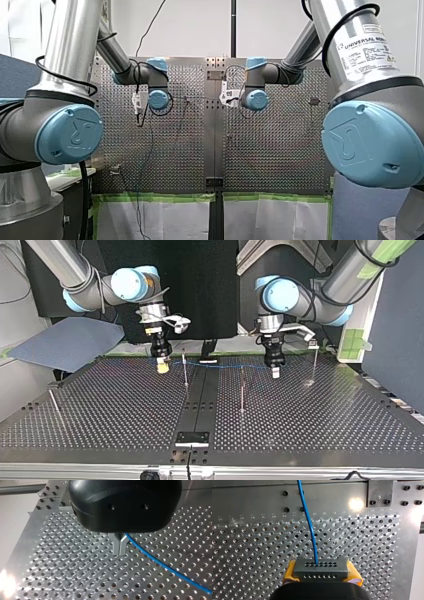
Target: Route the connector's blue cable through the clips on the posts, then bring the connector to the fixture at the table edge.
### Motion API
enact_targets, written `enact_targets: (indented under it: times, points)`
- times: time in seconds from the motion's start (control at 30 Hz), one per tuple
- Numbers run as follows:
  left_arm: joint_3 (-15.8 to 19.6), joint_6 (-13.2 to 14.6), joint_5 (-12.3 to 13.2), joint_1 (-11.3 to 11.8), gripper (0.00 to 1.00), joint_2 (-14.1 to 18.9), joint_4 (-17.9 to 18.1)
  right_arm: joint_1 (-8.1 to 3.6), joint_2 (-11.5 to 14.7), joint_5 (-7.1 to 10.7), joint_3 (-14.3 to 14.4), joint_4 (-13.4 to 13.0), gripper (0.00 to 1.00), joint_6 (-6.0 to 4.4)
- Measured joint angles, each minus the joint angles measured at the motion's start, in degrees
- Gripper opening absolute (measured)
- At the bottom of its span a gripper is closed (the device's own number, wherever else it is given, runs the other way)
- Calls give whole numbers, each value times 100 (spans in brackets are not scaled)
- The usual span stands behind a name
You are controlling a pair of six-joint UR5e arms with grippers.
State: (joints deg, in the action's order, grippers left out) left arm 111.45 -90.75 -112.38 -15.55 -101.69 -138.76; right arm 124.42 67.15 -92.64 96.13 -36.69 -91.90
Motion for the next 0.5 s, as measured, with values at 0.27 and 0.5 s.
enact_targets:
  times: [0.27, 0.5]
  points:
    - [-117, 21, 96, 54, 0, -218, -27, 0, -50, 36, -74, 25, 0, -7]
    - [-223, 11, 167, 104, 0, -246, -34, 0, -156, 51, -184, 84, 0, -7]
